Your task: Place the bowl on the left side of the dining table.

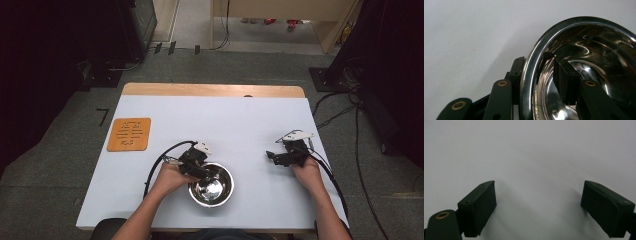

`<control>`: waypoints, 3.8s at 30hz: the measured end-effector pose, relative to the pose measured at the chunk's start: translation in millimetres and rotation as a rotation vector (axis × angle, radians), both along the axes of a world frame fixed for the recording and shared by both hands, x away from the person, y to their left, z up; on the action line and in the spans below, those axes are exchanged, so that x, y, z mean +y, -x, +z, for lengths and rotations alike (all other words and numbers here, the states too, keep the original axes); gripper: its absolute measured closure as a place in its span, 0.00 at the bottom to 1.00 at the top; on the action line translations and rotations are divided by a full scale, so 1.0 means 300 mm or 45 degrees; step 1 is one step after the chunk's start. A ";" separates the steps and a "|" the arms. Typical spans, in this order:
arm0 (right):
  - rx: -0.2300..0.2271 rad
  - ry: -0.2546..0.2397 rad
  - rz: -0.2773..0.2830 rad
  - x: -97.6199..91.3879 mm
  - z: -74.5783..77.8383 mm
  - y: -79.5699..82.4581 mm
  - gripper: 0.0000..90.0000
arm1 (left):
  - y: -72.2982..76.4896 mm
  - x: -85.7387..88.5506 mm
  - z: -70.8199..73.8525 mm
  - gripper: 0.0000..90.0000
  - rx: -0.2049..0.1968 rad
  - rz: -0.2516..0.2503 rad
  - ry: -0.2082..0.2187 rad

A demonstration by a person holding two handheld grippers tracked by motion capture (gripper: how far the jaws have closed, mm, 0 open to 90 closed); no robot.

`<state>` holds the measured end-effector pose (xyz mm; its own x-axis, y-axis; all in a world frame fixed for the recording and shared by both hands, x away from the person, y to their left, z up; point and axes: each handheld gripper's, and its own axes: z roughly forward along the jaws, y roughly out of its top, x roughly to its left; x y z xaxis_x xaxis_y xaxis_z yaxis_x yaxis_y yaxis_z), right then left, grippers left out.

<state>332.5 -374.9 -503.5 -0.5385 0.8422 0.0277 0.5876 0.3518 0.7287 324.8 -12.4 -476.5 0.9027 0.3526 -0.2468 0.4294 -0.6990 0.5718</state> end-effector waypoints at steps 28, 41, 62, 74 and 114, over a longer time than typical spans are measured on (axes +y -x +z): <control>0.001 0.000 0.000 0.000 0.000 0.000 0.14 | -0.007 0.016 0.056 0.95 0.056 0.014 -0.028; 0.002 -0.001 -0.002 0.000 0.000 0.000 0.14 | 0.007 0.001 0.083 0.97 -0.007 -0.004 -0.057; 0.003 -0.002 -0.003 0.001 0.000 0.000 0.14 | 0.010 0.011 0.136 0.97 -0.075 0.021 -0.005; 0.002 -0.001 0.000 0.000 0.000 0.000 0.14 | -0.014 0.036 0.162 0.97 -0.103 0.066 0.015; 0.001 -0.001 0.000 0.000 0.000 0.000 0.14 | -0.047 0.161 0.234 0.97 -0.192 0.267 0.028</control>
<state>332.5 -375.0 -503.5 -0.5385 0.8421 0.0291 0.5884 0.3511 0.7284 339.0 35.9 -406.3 0.8378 0.5317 -0.1243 0.4719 -0.5905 0.6547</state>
